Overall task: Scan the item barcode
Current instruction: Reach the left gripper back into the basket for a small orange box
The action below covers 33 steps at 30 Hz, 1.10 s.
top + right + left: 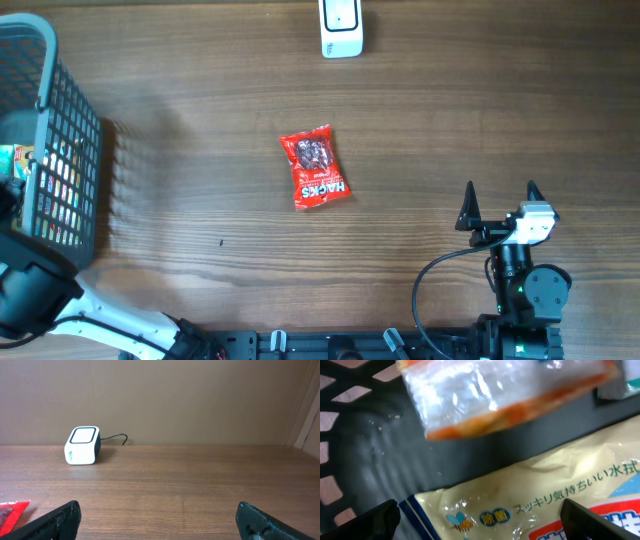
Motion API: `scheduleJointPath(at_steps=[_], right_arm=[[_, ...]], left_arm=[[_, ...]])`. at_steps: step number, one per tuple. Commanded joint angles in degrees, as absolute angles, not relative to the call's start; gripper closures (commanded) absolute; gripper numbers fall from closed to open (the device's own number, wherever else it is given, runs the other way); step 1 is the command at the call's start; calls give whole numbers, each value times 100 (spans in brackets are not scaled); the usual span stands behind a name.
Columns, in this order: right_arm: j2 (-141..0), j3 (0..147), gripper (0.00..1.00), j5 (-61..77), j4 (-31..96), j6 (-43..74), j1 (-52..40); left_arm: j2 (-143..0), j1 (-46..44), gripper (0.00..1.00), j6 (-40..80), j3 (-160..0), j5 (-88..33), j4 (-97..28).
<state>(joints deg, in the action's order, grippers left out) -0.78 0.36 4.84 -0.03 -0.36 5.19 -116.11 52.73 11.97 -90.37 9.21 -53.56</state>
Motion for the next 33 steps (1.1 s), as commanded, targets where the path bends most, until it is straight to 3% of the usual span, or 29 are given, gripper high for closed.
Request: scheduleJointPath(at_steps=[1,4,7,9,13,14,15,23,33], right_arm=[[-43,30,0,445,-14,-110,532],[-43,30,0,445,-14,-110,532],[-43,30,0,445,-14,-113,532],[-43,30,0,445,-14,-113,532],[-43,30,0,445,-14,-110,532],[-43,30,0,445,-16,-110,532],[-43,30,0,445,-14,-110,532],[-43,30,0,445,-14,-110,532],[-43,30,0,445,-16,-110,532]], left_arm=[[-11985,5321,0,314,-8986,132,-5175],[-12175,5321,0,-423,-8986,-808,-5120],[-12252,5321,2,-429,-8986,-856,-5127],[-12254,5321,18,-429,-8986,-943,-5166],[-12252,5321,64,-427,-8989,-1240,-5343],[-12245,5321,76,-427,-8991,-1240,-5389],[-12221,5321,96,-427,-9017,-1240,-5459],[-11183,5321,96,204,-10562,-1640,-6420],[-8420,5304,96,1721,-10654,-3439,-5004]])
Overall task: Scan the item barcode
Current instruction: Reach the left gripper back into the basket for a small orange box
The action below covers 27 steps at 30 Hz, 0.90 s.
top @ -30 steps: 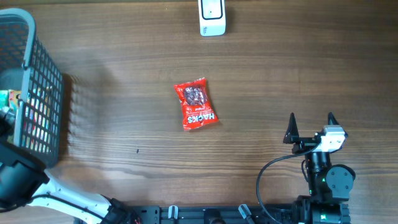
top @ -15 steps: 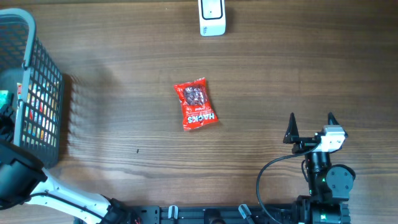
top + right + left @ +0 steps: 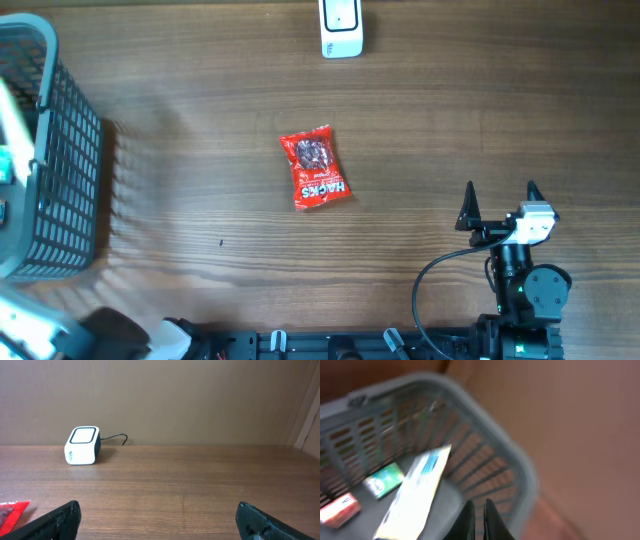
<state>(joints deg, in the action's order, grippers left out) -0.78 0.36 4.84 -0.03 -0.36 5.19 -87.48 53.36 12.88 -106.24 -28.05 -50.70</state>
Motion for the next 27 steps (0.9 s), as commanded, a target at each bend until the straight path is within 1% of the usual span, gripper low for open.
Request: scheduleJointPath(at_steps=[1,2,3,4,5,6,7,12,15,17,20,24,26,27], right_arm=[[-43,30,0,445,-14,-110,532],[-43,30,0,443,-14,-110,532],[-43,30,0,445,-14,-110,532],[-43,30,0,445,-14,-113,532],[-43,30,0,445,-14,-113,532],[-43,30,0,445,-14,-113,532],[-43,30,0,445,-16,-110,532],[-43,30,0,445,-14,-113,532],[-43,30,0,445,-14,-110,532],[-43,30,0,445,-14,-110,532],[-43,30,0,443,-14,-110,532],[-43,30,0,445,-14,-113,532],[-43,30,0,445,-14,-110,532],[-43,30,0,445,-16,-113,532]], left_arm=[[-8344,5260,96,1717,-10652,-3350,-5022],[-8348,5223,96,1717,-10650,-3072,-5107],[-8423,5183,93,1704,-10650,-2700,-5269],[-8532,5153,67,1658,-10645,-2355,-5452],[-8672,5124,32,1505,-10624,-2097,-5623],[-8849,5105,8,1269,-10584,-1957,-5774],[-9083,5089,0,1111,-10527,-1918,-5865],[-10556,5076,0,1017,-10346,-1920,-5986],[-11074,4934,0,333,-10342,-1896,-5966],[-11332,4818,0,318,-10339,-1758,-5918],[-11727,4624,0,322,-10337,-880,-5907],[-12252,4473,0,338,-10337,-840,-5712],[-12376,4423,0,340,-10337,-548,-5662],[-12453,4399,0,340,-10337,-211,-5658]])
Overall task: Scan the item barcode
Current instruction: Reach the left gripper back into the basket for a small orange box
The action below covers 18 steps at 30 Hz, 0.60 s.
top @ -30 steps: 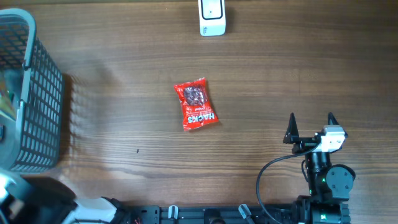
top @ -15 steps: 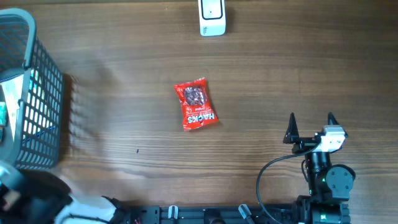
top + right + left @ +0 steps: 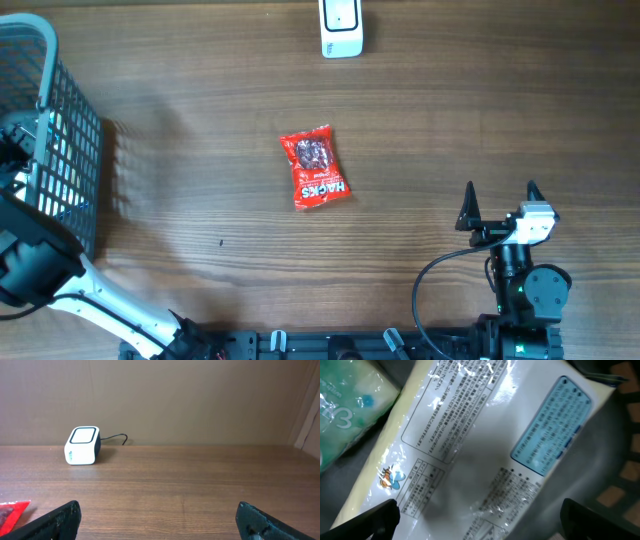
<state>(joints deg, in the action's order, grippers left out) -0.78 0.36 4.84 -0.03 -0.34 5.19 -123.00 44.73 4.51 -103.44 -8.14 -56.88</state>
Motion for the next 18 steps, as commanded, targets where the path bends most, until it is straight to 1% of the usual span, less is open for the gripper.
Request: scheduleJointPath(at_steps=[1,8,10,13,14,18], right_arm=[[-43,30,0,445,-14,-110,532],[-45,30,0,445,-16,-110,532],[-43,30,0,445,-14,-110,532],[-43,30,0,445,-14,-113,532],[-43,30,0,445,-14,-110,532],[-43,30,0,445,-14,-110,532]], left_arm=[[-12536,4392,0,340,-10337,-36,-5669],[-13039,4370,0,340,-10296,-56,-5704],[-13117,4370,2,342,-10296,-56,-5725],[-13115,4370,76,346,-10296,-58,-5747],[-13091,4372,96,482,-10298,-56,-5749],[-12680,4372,96,1090,-10453,-134,-5902]])
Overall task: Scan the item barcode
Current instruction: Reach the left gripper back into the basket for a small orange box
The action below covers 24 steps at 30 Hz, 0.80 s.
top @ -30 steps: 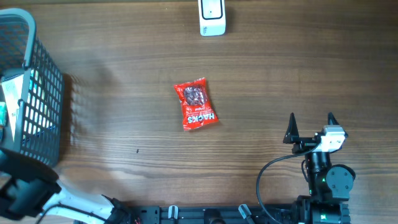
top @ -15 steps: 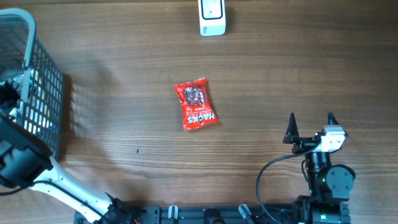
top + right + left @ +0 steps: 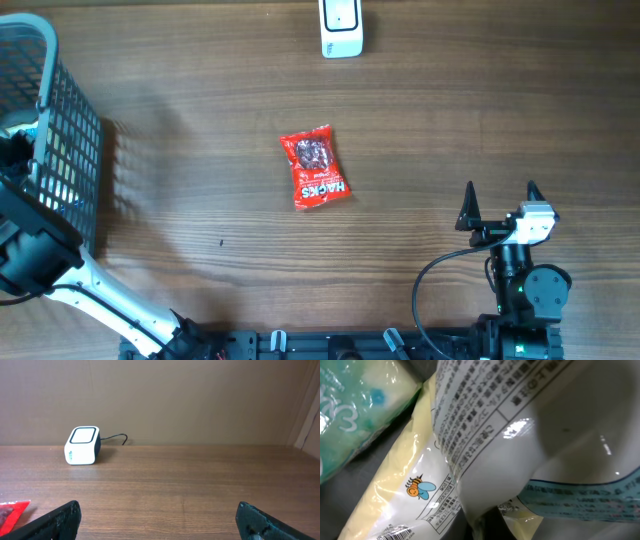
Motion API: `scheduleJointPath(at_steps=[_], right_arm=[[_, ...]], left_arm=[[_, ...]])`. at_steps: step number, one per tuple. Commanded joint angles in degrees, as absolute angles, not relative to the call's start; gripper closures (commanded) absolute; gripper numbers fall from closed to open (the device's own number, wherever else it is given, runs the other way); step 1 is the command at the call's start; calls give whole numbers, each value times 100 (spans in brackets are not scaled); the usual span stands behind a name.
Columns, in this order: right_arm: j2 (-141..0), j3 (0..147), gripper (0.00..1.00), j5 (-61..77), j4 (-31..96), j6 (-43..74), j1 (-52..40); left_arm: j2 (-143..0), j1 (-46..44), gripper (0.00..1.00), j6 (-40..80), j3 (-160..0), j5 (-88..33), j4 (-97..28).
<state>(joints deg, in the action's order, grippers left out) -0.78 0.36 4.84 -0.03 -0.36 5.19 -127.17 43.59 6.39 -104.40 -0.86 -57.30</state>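
Observation:
My left gripper (image 3: 484, 527) is down inside the grey mesh basket (image 3: 62, 110) at the table's left edge, shut on a pinched fold of a cream packet (image 3: 485, 435) with a bee logo and printed text. A barcode (image 3: 395, 532) shows on the packet's lower left. The white scanner (image 3: 341, 27) stands at the table's far edge, also the scanner (image 3: 82, 445) in the right wrist view. My right gripper (image 3: 500, 205) rests open near the front right, nothing between its fingers.
A red snack packet (image 3: 315, 167) lies on the wooden table near the middle. A green packet (image 3: 355, 415) lies beside the cream one in the basket. The scanner's cable (image 3: 114, 437) runs back toward the wall.
The left gripper was open just above the flat cream packet; now it is shut on a bunched fold of it. The right arm, scanner and red packet have not moved.
The left gripper was open low in the basket over the cream packet and an orange bag. Then it was shut, high above the basket. Then it was open close over the packet's printed side, and now it is shut on it. The right arm stayed still.

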Motion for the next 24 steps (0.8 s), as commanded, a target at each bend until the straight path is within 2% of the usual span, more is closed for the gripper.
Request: scheduleJointPath(at_steps=[1,4,10,11,12,20,24], right_arm=[[-43,30,0,445,-14,-110,532],[-45,30,0,445,-14,-113,532],[-45,30,0,443,-14,-113,532],[-45,30,0,445,-14,-110,532],[-45,30,0,445,-16,-113,532],[-45,30,0,445,-14,-110,532],[-43,30,0,445,-14,-110,532]], left_arm=[[-12497,4372,96,1096,-10534,-364,-5946],[-11721,4372,96,1096,-10628,-1413,-5850],[-11327,4372,96,1074,-10471,-1431,-5953],[-11347,4370,2,1074,-10186,-1382,-5754],[-11347,4372,0,1074,-9944,-1389,-5531],[-11349,4296,0,1052,-8525,-1365,-3089],[-11583,4073,0,445,-8158,-1278,-2252]])
